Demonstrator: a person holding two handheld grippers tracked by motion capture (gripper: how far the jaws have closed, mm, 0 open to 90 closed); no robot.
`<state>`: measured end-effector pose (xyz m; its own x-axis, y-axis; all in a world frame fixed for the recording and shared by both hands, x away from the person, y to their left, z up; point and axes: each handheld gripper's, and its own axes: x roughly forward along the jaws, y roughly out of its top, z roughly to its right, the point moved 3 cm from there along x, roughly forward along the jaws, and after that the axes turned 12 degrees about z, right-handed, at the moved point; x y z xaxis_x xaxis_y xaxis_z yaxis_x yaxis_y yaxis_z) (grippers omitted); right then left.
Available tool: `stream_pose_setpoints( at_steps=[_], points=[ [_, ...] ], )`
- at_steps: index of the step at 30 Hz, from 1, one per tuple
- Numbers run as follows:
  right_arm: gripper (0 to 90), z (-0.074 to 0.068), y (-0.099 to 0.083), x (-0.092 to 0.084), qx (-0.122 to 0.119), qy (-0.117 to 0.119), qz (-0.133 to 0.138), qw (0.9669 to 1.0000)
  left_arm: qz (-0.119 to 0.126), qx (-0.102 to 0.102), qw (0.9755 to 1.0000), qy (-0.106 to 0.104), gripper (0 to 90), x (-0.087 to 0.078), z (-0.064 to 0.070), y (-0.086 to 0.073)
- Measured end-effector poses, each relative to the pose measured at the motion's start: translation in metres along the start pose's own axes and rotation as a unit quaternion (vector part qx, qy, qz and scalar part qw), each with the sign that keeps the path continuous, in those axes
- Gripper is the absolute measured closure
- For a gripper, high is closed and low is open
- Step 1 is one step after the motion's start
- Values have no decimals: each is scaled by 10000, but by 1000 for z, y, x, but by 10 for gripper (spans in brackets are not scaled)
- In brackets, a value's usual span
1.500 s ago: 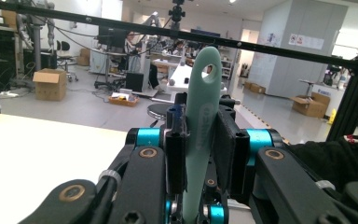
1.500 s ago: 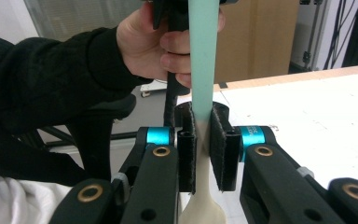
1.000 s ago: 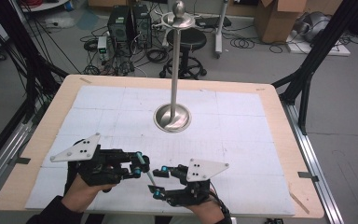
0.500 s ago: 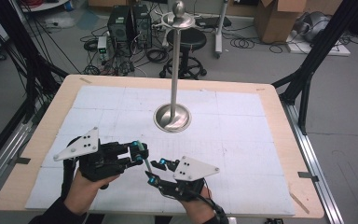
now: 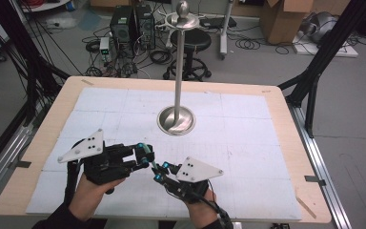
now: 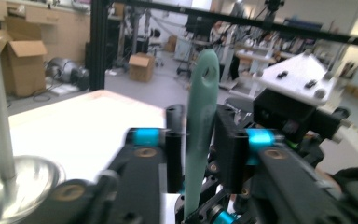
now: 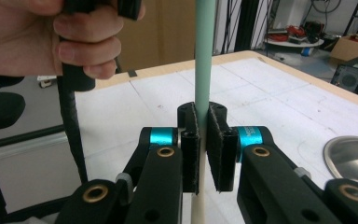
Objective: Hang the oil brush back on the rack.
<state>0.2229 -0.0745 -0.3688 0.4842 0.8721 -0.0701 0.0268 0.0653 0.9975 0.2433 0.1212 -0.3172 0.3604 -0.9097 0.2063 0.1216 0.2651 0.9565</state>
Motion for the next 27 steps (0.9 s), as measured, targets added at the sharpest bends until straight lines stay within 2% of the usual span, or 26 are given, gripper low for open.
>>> stream_pose_setpoints(
  at_steps=[1,2,4,5,9,13,15,19,22,27],
  points=[
    [844,2,-1,-2,2,7,-21,10000,50,-65,9999,-67,517,-1,0,1],
    [844,2,-1,-4,49,18,-21,10000,169,-18,9998,-38,484,-5,-1,3],
    [844,3,-1,-5,51,13,-8,10000,184,-11,9998,-30,451,-7,-2,4],
    [844,6,-1,-8,60,8,1,10000,192,-34,9998,20,338,-9,-3,5],
    [843,11,-1,-13,102,71,15,9999,221,-81,9997,57,304,-20,-9,4],
    [843,20,-1,-15,232,200,46,9995,57,77,9998,185,273,-30,-16,0],
    [843,25,-1,-15,283,257,76,9992,7,144,9994,304,224,-35,-18,-3],
    [844,34,1,-14,366,452,225,9981,2,174,9990,421,227,-46,-25,-8],
    [844,44,4,-13,522,623,372,9960,6,166,9985,520,224,-54,-30,-12],
    [844,56,11,-10,645,752,511,9938,-80,301,9970,708,224,-67,-38,-19]
  ],
)
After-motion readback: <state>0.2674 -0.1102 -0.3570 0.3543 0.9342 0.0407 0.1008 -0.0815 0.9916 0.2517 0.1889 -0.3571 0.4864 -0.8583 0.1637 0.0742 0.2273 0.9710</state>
